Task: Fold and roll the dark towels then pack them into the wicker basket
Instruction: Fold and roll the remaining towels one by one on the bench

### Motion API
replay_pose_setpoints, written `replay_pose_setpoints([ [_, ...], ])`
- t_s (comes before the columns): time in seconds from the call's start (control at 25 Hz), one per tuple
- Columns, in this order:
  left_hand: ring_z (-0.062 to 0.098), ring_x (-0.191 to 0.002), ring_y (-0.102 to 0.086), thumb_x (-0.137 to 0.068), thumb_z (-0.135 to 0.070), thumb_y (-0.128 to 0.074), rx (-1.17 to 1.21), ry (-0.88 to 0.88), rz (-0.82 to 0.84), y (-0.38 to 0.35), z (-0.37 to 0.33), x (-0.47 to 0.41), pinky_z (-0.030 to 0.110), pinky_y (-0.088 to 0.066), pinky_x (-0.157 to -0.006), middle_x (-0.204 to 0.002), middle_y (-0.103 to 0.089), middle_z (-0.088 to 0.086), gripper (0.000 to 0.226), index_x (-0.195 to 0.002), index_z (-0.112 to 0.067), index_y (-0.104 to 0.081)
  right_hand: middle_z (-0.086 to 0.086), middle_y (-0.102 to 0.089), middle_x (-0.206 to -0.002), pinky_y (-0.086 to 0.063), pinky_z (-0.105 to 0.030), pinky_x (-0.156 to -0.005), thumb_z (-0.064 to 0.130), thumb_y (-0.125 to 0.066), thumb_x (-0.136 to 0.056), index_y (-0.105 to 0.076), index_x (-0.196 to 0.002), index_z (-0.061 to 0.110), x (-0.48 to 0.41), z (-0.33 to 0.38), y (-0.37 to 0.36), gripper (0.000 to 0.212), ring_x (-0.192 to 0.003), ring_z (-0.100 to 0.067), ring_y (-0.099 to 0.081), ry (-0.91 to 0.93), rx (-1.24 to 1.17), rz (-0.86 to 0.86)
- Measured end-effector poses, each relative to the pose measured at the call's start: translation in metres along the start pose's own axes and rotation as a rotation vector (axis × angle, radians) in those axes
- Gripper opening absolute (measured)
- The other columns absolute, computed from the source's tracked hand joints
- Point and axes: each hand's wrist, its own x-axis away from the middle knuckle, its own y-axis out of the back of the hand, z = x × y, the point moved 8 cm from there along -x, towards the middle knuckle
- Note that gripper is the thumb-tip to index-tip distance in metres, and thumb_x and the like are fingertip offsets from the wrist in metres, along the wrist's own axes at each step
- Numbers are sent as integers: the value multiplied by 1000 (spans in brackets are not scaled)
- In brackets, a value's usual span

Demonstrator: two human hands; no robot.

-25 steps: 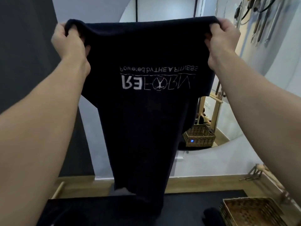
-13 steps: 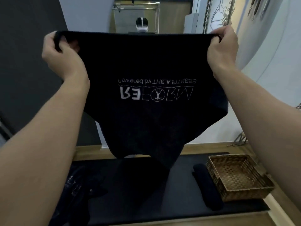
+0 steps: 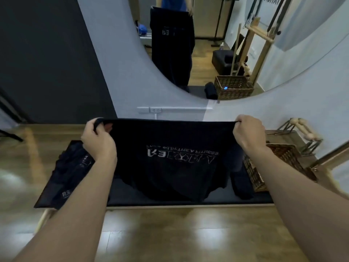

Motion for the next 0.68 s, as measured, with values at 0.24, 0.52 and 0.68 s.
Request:
replay_pose_setpoints([
  [0.24,20,-86,-72,-96,-8,-46,-82,195,-11,-52,135,-6,43,-58,-89,-88,-69,5,24,-96,-21,-66,-16,-54,-103,-49,-46,-80,-11,-41,-84,-60,-89,3,-25,-50,-137,24,-90,-40,-57,-82,129,230],
  [0.52,20,-87,-71,-99,-12,-46,-180,315,-2,-136,258,-38,44,-58,-88,-93,-70,7,22,-95,-25,-64,-14,-63,-90,-49,-34,-67,-6,-45,-86,-66,-84,3,-79,-84,-273,23,-81,-33,-59,-197,117,375],
  [0.68,14,-85,-71,-99,-16,-49,-200,311,82,-215,336,-86,40,-59,-87,-92,-71,5,20,-98,-24,-67,-13,-66,-80,-49,-21,-44,0,-42,-94,-66,-82,5,-139,-104,-363,27,-56,-22,-64,-453,-99,313],
])
